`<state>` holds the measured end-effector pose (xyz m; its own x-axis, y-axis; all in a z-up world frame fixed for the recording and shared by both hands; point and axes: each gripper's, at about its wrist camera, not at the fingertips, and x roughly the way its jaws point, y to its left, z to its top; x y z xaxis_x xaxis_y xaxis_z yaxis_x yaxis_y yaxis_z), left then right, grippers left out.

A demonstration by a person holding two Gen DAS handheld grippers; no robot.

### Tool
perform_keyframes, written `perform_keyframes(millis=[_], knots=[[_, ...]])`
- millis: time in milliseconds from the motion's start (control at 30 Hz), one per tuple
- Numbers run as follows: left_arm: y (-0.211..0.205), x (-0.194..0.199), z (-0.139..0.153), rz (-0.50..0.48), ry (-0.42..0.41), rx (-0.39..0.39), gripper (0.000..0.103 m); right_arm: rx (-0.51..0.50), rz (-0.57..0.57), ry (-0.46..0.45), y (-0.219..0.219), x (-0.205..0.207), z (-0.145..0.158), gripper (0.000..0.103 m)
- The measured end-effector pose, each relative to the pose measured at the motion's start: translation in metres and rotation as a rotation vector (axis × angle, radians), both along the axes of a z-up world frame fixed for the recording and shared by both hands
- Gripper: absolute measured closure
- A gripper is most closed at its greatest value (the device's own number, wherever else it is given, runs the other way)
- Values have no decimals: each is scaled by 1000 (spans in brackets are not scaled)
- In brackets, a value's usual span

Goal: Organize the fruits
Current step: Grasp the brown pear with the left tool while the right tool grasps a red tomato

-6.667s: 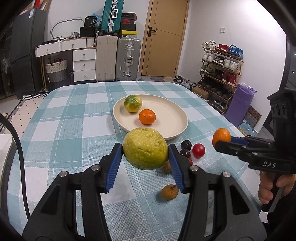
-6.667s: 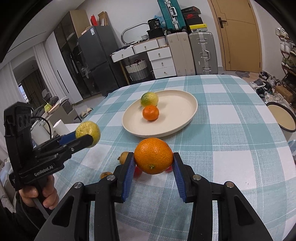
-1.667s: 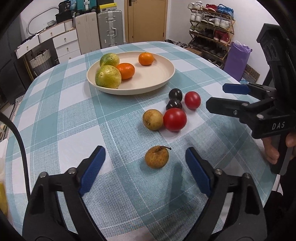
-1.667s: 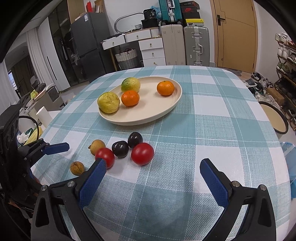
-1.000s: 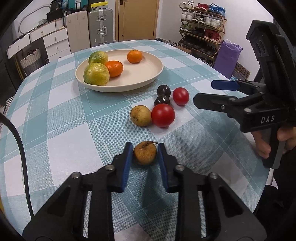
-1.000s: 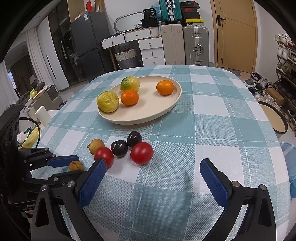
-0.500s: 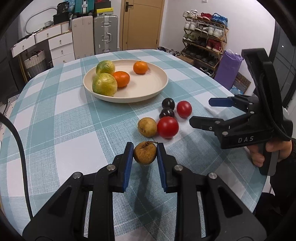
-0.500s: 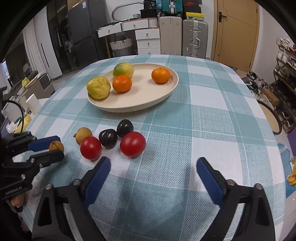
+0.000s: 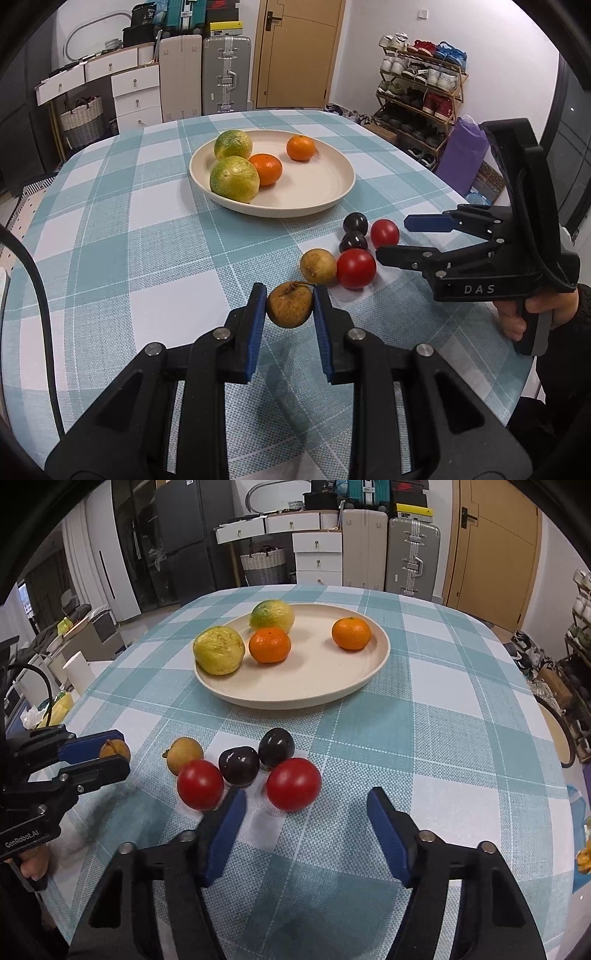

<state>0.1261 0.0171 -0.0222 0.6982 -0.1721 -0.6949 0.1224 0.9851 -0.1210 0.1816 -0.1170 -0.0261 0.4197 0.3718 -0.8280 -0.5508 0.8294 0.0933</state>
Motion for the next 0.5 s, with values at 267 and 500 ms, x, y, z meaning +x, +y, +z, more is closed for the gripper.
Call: perform_keyframes(millis=[267, 500], knots=[[5, -1, 2, 9, -6, -6, 80, -26, 20, 0, 7, 4, -1, 46], [8, 0, 4, 20, -10, -8, 80, -9, 37, 12, 7, 5, -3, 59]])
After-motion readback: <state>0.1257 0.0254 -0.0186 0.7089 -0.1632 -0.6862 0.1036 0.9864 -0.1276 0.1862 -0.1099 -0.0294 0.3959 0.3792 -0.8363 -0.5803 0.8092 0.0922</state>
